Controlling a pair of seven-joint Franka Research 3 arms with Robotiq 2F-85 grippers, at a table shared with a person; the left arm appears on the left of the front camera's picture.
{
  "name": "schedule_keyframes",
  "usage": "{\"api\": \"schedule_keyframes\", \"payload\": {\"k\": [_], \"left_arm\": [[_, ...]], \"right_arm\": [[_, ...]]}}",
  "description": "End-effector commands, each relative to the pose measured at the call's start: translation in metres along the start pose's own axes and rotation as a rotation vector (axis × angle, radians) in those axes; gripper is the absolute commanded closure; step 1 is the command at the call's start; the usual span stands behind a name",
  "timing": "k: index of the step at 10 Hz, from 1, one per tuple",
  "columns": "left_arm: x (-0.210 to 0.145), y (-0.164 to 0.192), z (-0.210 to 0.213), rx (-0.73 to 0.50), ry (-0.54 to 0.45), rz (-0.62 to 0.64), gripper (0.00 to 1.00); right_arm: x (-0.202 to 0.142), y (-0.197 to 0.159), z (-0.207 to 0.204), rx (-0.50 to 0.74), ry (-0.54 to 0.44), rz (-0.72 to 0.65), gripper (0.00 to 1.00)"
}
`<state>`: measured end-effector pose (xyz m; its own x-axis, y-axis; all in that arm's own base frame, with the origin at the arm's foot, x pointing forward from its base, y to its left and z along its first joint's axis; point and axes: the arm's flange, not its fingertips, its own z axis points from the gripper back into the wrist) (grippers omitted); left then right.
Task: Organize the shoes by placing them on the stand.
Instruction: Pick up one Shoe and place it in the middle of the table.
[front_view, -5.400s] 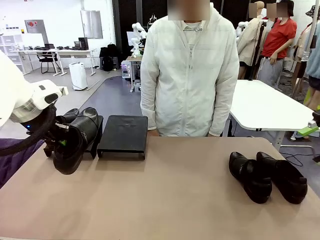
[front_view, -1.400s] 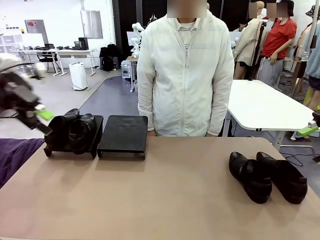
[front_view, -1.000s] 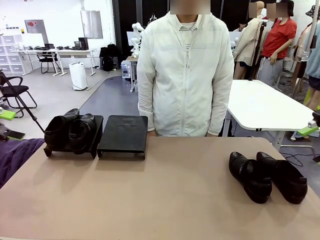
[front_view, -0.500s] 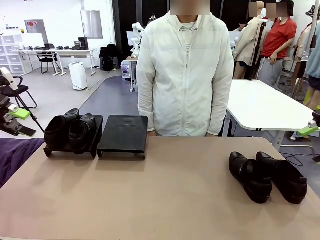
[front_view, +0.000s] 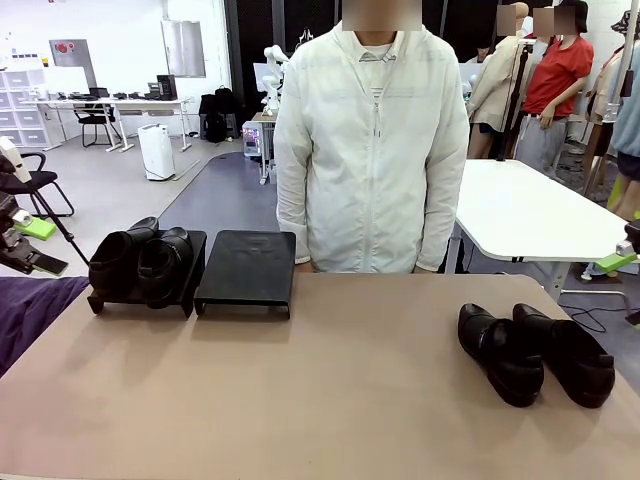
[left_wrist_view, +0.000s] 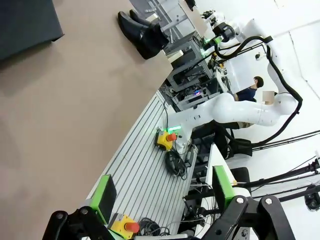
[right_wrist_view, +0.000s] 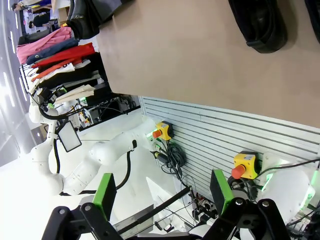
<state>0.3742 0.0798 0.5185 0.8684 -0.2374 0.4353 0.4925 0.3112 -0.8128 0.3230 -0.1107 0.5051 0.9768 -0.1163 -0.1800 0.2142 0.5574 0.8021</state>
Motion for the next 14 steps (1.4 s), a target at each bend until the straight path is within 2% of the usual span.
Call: {"api": "schedule_keyframes", "payload": {"k": [1, 4, 5, 7, 8, 9, 10, 11, 12, 13, 14], "left_arm": [[-0.002, -0.001, 0.001, 0.0, 0.003, 0.001, 0.0], [-0.002, -0.001, 0.001, 0.0, 0.003, 0.001, 0.0], [-0.002, -0.001, 0.001, 0.0, 0.003, 0.001, 0.0], [-0.002, -0.001, 0.001, 0.0, 0.003, 0.001, 0.0], [-0.002, -0.001, 0.001, 0.0, 0.003, 0.001, 0.0], [-0.002, -0.001, 0.001, 0.0, 0.003, 0.001, 0.0], [-0.002, -0.001, 0.001, 0.0, 0.003, 0.001, 0.0], [-0.002, -0.001, 0.001, 0.0, 0.003, 0.001, 0.0], [-0.002, -0.001, 0.001, 0.0, 0.003, 0.001, 0.0], [-0.002, -0.001, 0.001, 0.0, 0.003, 0.001, 0.0], [-0.002, -0.001, 0.001, 0.0, 0.003, 0.001, 0.0]], "right_arm": [[0.001, 0.002, 0.003, 0.019, 0.002, 0.021, 0.0], [0.0, 0.0, 0.0, 0.0, 0.0, 0.0, 0.0], [0.015, 0.019, -0.019, -0.142, -0.05, -0.023, 0.0], [0.058, 0.051, -0.056, -0.381, -0.086, -0.025, 0.0], [0.086, 0.054, -0.061, -0.549, -0.161, -0.042, 0.0], [0.104, 0.052, -0.071, -0.633, -0.216, -0.083, 0.0], [0.11, 0.052, -0.081, -0.701, -0.24, -0.066, 0.0], [0.111, 0.053, -0.085, -0.756, -0.219, -0.03, 0.0], [0.095, 0.059, -0.084, -0.733, -0.079, -0.006, 0.0], [0.113, 0.053, -0.087, -0.69, -0.236, -0.003, 0.0], [0.111, 0.048, -0.091, -0.729, -0.186, -0.004, 0.0]]}}
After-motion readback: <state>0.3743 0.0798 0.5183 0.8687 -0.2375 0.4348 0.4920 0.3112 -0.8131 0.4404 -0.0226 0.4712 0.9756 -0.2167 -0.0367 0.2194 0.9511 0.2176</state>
